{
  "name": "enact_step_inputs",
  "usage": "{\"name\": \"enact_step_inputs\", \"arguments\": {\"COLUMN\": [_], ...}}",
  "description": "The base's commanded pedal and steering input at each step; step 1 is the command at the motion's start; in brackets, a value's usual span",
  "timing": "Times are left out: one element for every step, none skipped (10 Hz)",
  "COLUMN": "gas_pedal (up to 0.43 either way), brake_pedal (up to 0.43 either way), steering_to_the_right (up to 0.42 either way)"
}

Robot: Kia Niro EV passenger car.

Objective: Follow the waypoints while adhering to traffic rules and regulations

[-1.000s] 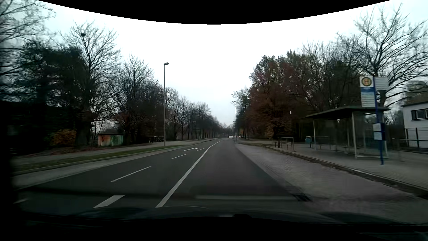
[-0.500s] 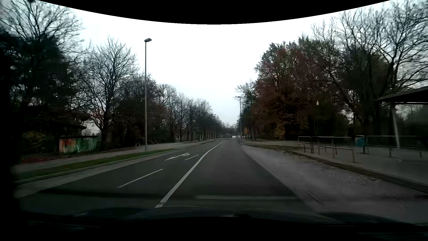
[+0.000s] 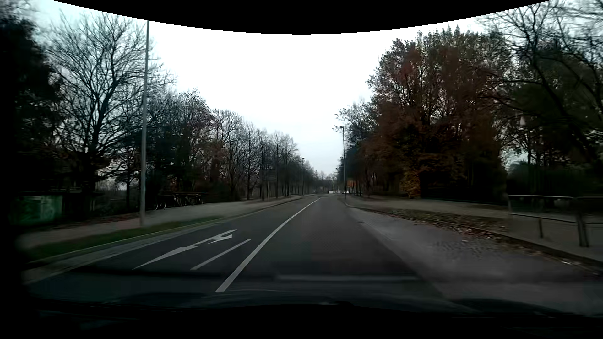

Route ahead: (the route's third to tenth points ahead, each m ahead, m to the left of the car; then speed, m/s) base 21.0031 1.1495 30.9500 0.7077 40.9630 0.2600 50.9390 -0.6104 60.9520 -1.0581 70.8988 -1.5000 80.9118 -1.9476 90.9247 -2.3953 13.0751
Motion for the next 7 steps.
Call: {"name": "enact_step_inputs", "arguments": {"gas_pedal": [0.138, 0.138, 0.138, 0.138, 0.130, 0.130, 0.130], "brake_pedal": [0.000, 0.000, 0.000, 0.000, 0.000, 0.000, 0.000], "steering_to_the_right": [-0.001, 0.000, 0.000, 0.001, 0.001, 0.003, 0.008]}}
